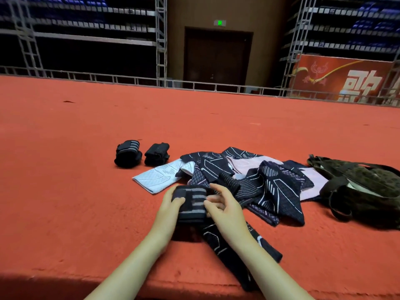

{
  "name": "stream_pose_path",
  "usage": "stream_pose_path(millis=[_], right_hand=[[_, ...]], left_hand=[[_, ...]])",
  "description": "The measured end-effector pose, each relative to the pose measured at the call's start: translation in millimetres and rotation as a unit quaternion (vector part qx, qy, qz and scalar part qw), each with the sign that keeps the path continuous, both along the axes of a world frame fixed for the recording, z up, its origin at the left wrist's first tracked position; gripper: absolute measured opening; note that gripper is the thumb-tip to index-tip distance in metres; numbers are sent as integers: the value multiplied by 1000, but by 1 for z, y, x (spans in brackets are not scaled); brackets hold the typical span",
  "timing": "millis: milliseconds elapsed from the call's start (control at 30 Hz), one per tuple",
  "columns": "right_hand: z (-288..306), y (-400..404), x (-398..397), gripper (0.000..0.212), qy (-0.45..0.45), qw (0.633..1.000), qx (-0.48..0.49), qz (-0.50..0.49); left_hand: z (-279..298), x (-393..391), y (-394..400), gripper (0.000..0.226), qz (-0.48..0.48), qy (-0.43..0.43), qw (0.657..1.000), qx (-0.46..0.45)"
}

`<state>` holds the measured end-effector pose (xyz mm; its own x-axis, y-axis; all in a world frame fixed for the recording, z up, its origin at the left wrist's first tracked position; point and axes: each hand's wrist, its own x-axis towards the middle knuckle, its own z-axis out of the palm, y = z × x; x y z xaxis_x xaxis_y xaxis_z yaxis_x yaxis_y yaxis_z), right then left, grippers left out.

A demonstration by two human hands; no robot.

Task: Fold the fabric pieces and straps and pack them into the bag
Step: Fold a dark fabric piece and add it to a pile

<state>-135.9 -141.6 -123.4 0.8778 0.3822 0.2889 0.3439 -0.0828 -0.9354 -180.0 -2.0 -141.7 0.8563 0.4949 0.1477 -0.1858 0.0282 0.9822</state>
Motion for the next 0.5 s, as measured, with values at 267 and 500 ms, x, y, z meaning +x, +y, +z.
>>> stream_pose_path(millis=[267, 500], right_hand=[[-24, 50, 83, 49, -297, 871, -370, -130], [-37, 52, 104, 49, -270, 888, -345, -138]], left_hand=[[61, 64, 129, 50, 114, 28, 992, 42], [71, 156, 201, 41, 174, 64, 978, 93]])
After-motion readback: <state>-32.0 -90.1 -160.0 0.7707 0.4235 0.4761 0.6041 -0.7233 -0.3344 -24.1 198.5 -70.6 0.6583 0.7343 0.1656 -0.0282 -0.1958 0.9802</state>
